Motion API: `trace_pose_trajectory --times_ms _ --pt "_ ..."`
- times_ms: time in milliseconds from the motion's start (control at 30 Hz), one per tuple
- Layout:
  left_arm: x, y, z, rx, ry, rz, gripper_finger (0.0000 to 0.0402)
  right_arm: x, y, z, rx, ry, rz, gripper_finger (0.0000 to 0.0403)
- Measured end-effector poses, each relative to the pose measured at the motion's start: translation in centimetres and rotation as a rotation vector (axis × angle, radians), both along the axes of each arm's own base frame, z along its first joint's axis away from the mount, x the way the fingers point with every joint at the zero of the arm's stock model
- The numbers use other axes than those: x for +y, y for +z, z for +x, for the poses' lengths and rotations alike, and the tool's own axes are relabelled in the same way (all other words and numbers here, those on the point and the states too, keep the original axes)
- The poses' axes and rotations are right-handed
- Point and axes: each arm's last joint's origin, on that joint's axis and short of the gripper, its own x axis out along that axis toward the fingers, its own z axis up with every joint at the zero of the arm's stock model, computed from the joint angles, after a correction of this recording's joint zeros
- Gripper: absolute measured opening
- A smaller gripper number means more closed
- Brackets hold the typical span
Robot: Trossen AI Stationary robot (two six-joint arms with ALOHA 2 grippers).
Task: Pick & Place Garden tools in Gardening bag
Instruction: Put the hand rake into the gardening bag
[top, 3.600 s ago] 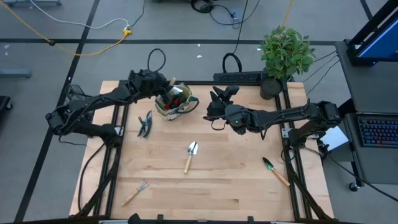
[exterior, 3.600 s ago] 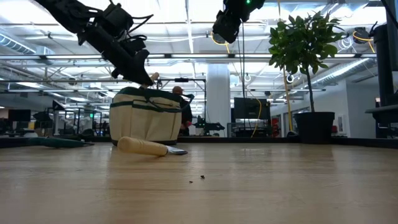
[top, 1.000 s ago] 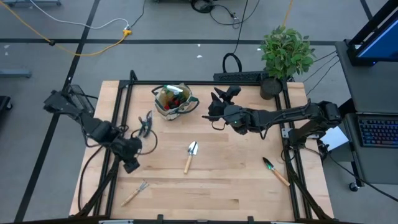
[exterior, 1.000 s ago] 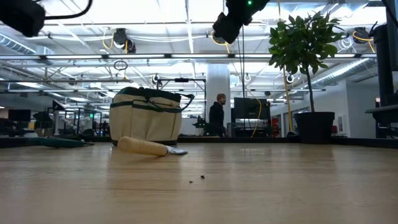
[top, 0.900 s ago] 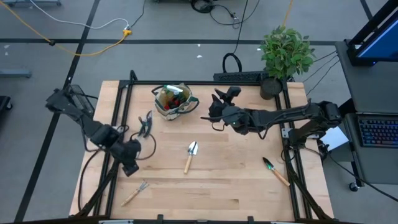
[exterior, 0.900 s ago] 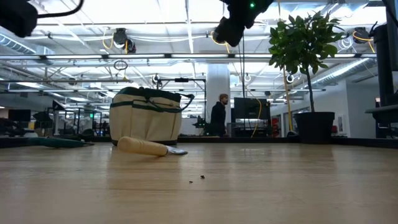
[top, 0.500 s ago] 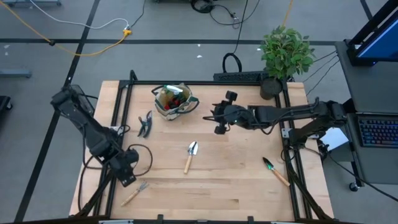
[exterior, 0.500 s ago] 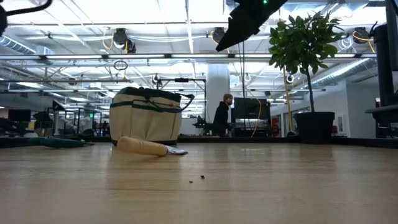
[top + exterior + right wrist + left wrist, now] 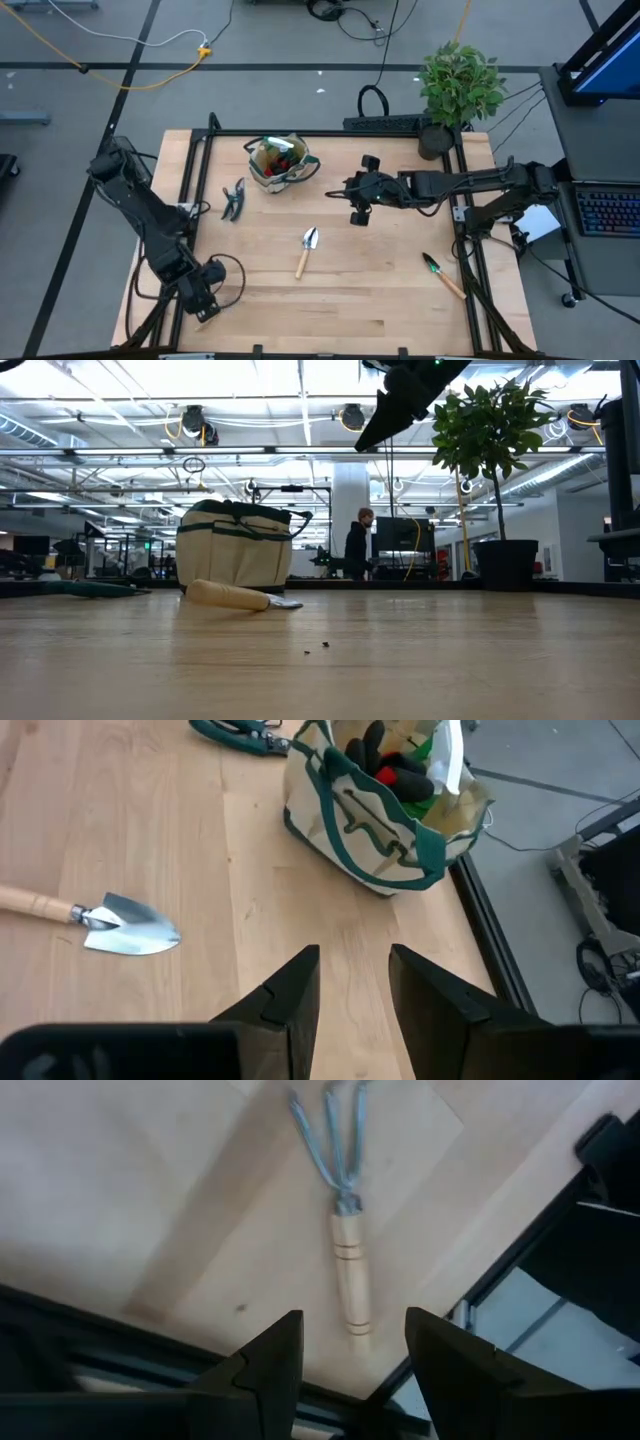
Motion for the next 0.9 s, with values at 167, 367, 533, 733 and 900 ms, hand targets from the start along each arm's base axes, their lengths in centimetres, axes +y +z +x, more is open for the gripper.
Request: trace_pose_trajectory --times_ms 167,367,533,733,900 --pt "-1.7 -1.4 0.2 0.039 0.058 -0.008 0.0182 0.0 0.0 0.0 -0.001 0.0 0.0 0.0116" --pt "-2.8 -2.7 0.2 0.084 0.119 0.008 0.0182 0.0 0.1 0.1 -0.009 0.001 0.0 0.0116" --pt "-3.3 -3.4 0.5 0.084 0.145 0.02 0.0182 0.0 0.1 0.1 -0.014 0.001 0.0 0.0116" --pt "-3.5 -4.3 0.6 0.096 0.149 0.054 0.0182 0.0 0.1 0.1 -0.014 0.001 0.0 0.0116" --pt "-4.0 -5.4 0.6 0.112 0.136 0.078 0.0182 0.0 0.1 0.1 -0.014 0.001 0.0 0.0116"
